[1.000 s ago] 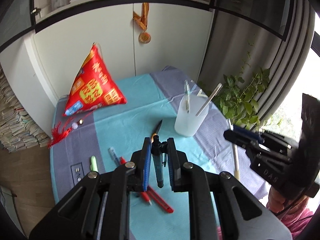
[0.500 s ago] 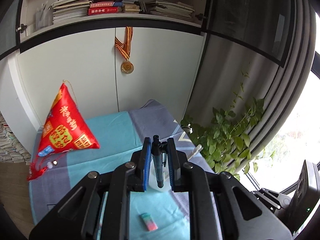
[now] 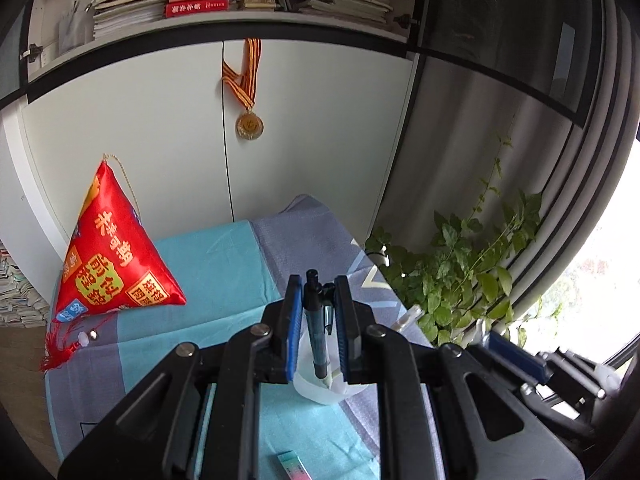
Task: Organize stationery
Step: 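Carry the clear pen with the right tool while the left tool carries the black pen to the cup, then release the clear pen into the cup with the right tool while the left tool releases the black pen, then move the right tool toward the red box cutter while the left tool approaches the clear blue pen, then grasp the red box cutter with the right tool while the left tool grasps the clear blue pen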
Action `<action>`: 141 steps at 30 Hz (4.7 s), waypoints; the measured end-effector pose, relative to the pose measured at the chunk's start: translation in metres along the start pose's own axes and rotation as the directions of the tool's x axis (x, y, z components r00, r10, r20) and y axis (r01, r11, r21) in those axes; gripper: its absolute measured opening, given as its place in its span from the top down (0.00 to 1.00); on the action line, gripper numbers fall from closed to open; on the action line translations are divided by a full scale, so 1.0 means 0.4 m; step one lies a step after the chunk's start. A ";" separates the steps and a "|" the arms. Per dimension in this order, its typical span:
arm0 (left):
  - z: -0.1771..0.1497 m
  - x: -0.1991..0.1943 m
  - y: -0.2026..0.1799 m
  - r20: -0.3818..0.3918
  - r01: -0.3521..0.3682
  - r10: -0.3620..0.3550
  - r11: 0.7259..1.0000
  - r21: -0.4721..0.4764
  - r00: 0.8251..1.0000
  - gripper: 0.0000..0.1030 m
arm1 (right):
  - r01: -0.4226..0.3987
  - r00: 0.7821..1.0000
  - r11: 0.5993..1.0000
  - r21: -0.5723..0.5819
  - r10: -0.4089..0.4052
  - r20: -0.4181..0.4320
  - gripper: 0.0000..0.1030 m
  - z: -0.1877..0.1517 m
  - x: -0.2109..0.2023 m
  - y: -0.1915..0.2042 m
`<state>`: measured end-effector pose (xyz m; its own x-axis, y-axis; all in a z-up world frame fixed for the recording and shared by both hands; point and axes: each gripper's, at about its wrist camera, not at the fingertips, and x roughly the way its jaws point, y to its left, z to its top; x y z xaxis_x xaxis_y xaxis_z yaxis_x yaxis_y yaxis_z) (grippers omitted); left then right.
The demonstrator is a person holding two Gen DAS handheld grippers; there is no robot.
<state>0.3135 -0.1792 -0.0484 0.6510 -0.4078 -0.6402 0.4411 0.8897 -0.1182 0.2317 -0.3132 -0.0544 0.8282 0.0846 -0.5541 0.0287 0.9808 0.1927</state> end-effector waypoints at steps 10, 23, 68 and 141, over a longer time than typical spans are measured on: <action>-0.071 0.084 0.015 -0.129 0.006 -0.007 1.000 -0.002 0.992 0.86 | -0.004 1.000 1.000 0.004 0.004 0.003 0.85 0.006 0.004 0.008; -0.120 -0.048 0.064 -0.026 -0.050 0.050 0.999 0.014 0.998 0.62 | 0.014 1.000 1.000 -0.002 -0.014 0.028 0.85 0.046 0.008 0.025; -0.360 -0.122 0.401 -0.164 -0.218 0.181 0.943 -0.252 0.970 0.54 | 0.145 0.985 0.988 -0.062 -0.150 -0.085 0.85 -0.011 0.117 0.088; -0.344 0.151 0.398 -0.446 -0.376 0.264 0.909 -0.181 0.855 0.89 | -0.273 0.839 0.910 -0.313 0.066 -0.539 0.80 -0.364 0.214 0.301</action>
<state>0.3381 -0.0338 -0.2103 0.3973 -0.0218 -0.9174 0.0444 0.9990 -0.0045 0.2245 -0.1624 -0.1964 0.3952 0.2308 -0.8891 -0.3753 0.9240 0.0730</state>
